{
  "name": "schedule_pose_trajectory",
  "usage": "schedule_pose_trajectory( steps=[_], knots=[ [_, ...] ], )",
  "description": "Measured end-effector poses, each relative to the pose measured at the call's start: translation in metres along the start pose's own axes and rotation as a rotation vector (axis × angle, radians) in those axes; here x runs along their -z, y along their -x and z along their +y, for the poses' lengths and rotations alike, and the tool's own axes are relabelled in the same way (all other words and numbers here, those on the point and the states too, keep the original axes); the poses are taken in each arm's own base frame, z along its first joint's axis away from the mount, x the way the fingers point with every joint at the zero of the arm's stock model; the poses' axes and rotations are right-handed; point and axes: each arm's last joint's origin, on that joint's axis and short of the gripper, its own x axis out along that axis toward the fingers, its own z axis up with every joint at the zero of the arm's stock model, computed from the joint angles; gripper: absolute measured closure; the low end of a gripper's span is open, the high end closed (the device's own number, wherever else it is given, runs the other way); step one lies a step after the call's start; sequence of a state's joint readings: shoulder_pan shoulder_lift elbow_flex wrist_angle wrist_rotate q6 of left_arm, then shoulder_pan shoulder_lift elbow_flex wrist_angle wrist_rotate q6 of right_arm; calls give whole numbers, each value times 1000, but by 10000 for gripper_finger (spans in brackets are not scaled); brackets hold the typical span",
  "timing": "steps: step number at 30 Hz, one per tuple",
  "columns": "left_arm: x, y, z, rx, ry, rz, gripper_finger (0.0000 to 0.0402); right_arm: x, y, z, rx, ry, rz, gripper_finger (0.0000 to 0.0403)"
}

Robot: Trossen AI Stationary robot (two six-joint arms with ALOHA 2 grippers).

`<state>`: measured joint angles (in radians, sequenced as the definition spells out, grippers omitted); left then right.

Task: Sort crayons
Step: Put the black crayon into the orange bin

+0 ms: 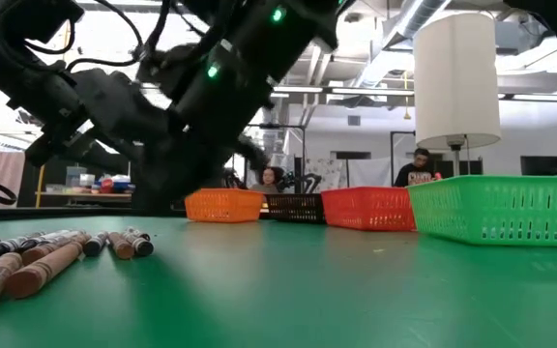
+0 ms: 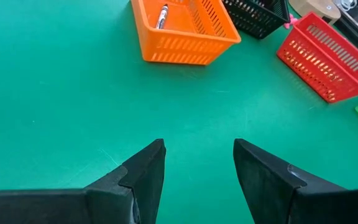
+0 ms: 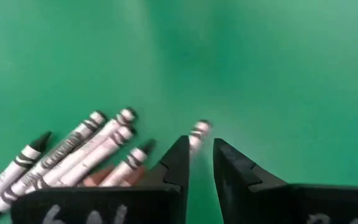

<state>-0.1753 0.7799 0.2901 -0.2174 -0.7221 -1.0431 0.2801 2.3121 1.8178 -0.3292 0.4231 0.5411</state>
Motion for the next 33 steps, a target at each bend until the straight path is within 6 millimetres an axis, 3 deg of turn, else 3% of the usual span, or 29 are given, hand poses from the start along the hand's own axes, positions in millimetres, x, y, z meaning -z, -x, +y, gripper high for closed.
schedule_pose_trajectory(
  steps=[27, 33],
  knots=[
    [0, 0, -1, 5, -2, -2, 221, 10, -2, -12, 14, 88, 168, 327],
    [0, 0, -1, 4, -3, -2, 221, 10, -3, -19, 27, 72, 216, 363]
  ],
)
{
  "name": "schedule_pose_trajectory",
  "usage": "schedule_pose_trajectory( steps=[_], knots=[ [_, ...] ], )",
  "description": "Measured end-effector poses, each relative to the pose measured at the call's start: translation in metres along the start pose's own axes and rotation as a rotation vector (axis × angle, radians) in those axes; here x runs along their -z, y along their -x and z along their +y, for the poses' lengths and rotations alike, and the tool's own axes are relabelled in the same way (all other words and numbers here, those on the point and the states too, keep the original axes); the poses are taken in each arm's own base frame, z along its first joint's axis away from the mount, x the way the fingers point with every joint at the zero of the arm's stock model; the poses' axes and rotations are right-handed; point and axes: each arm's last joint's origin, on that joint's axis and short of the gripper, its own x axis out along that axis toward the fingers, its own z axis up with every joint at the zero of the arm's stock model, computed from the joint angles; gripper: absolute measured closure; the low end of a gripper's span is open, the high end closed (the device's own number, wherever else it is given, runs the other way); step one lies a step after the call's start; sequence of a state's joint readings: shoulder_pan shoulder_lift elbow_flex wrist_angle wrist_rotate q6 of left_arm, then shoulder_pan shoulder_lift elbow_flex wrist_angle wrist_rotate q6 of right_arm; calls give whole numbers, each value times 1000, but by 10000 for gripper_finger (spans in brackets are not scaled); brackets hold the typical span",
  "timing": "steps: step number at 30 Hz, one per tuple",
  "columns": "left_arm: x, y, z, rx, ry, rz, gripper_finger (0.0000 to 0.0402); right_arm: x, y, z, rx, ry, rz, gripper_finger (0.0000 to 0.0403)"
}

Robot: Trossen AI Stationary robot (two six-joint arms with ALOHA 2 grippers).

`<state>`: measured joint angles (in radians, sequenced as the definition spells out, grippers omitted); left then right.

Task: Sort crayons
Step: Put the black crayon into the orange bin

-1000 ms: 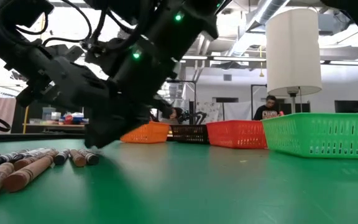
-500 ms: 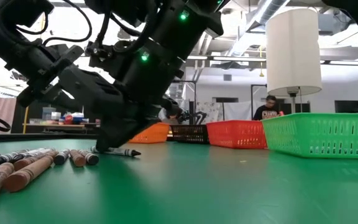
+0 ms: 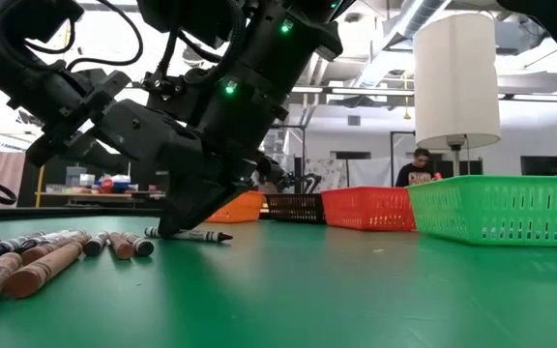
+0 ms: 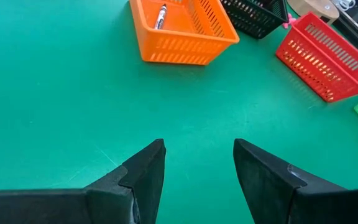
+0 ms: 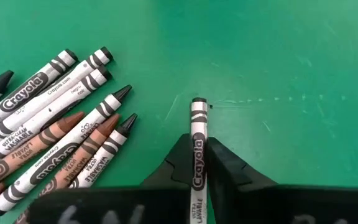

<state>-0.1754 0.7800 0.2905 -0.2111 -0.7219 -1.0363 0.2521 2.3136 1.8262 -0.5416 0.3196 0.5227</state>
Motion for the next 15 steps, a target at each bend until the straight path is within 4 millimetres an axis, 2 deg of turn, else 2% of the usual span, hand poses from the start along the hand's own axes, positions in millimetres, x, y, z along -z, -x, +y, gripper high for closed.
schedule_pose_trajectory(
  steps=[4, 15],
  knots=[
    [0, 0, 0, 0, 0, 0, 221, 1, 0, 0, 2, 5, 10, 395],
    [0, 0, 0, 0, -1, 0, 221, -4, 6, -3, -12, 1, -5, 401]
  ],
)
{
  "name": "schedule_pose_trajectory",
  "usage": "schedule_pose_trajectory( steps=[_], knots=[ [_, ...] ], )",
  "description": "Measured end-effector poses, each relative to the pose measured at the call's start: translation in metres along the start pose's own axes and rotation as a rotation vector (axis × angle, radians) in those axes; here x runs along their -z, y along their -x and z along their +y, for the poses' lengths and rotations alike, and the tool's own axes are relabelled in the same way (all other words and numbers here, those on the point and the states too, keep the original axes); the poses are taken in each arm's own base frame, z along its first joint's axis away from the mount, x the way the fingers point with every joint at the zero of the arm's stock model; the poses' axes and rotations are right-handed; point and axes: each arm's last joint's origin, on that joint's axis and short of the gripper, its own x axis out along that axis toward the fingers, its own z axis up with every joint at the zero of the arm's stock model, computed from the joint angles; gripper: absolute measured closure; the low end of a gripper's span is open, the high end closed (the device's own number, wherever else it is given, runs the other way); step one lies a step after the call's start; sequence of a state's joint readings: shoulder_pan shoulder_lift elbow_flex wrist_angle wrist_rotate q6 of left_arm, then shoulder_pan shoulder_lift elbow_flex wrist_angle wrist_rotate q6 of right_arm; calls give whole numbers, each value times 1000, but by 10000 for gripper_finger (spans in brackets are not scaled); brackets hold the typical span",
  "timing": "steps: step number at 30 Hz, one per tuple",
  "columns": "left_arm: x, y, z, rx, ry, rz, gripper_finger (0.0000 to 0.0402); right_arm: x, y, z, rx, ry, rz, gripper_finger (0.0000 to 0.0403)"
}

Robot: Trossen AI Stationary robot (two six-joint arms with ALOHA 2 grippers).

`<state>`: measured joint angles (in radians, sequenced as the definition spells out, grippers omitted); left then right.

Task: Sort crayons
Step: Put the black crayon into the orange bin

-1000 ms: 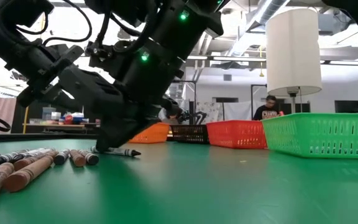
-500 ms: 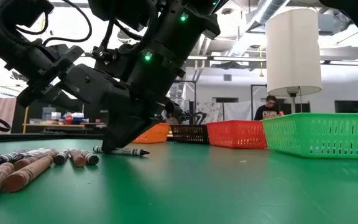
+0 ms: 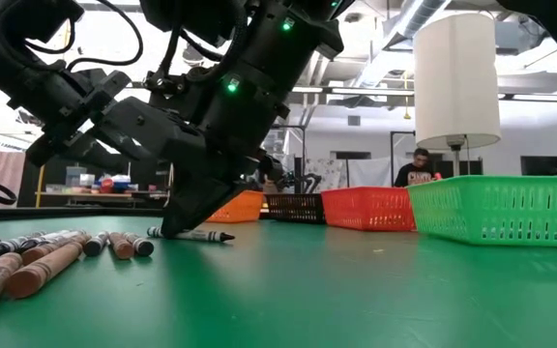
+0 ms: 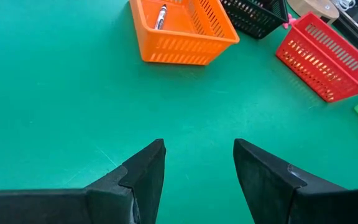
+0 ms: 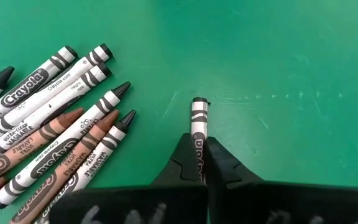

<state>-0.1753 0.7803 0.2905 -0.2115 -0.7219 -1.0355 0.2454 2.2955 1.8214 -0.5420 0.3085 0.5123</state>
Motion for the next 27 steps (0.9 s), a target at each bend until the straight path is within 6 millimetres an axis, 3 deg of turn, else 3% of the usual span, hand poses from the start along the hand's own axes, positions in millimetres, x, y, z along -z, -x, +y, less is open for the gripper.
schedule_pose_trajectory(
  steps=[13, 27],
  knots=[
    [0, 0, 1, -6, -24, 4, 221, -38, 21, -45, 27, 31, -65, 402],
    [0, 0, 1, -5, -52, 3, 221, -83, 35, -134, 135, 5, -145, 403]
  ],
)
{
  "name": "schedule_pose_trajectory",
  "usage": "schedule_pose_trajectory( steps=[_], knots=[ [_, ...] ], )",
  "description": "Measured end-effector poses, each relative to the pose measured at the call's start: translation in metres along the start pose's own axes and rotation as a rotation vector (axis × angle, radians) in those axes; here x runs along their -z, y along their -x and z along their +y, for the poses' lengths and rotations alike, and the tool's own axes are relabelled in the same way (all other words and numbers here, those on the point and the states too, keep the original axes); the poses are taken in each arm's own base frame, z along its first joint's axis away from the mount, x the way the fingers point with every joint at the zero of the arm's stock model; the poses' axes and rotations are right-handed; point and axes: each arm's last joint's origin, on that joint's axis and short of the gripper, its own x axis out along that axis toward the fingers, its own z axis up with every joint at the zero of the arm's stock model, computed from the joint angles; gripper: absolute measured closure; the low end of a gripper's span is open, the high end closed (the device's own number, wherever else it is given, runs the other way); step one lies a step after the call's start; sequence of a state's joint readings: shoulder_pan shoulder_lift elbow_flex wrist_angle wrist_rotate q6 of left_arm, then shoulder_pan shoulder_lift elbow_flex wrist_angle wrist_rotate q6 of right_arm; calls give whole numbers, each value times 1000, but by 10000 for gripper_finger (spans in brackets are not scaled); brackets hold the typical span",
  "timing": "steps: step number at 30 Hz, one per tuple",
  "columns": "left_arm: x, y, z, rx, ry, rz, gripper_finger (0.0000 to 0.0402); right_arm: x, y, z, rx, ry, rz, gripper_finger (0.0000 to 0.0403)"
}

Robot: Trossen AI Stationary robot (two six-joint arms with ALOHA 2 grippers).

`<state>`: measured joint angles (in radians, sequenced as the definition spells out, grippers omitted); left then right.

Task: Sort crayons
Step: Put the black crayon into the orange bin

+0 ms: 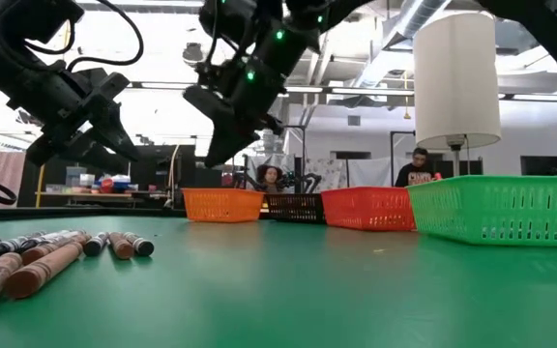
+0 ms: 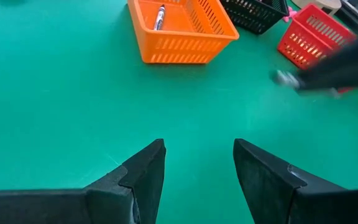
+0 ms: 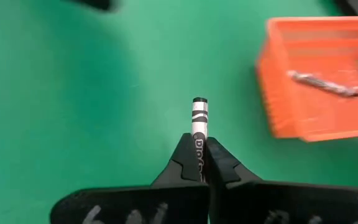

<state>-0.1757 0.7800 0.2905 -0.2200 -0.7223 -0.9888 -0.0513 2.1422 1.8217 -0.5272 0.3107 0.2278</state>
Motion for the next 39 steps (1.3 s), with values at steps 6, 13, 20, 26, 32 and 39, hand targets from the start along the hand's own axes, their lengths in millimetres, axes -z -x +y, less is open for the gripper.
schedule_pose_trajectory(
  steps=[6, 13, 20, 26, 32, 39],
  knots=[
    [0, 0, 0, -7, -2, -10, 221, -12, -14, -43, 52, -34, -37, 403],
    [-2, 0, 1, -46, -3, -69, 221, -33, -22, -84, 56, -141, -192, 403],
    [-3, 0, 2, -58, 1, -88, 221, -47, -22, -109, 101, -232, -336, 403],
    [-3, 0, 2, -64, 2, -99, 221, -47, -29, -123, 115, -275, -431, 403],
    [-4, 0, 2, -77, 3, -119, 221, -33, -40, -136, 120, -355, -416, 403],
    [-4, 0, 2, -82, 14, -128, 221, -26, -48, -137, 84, -360, -403, 403]
  ],
)
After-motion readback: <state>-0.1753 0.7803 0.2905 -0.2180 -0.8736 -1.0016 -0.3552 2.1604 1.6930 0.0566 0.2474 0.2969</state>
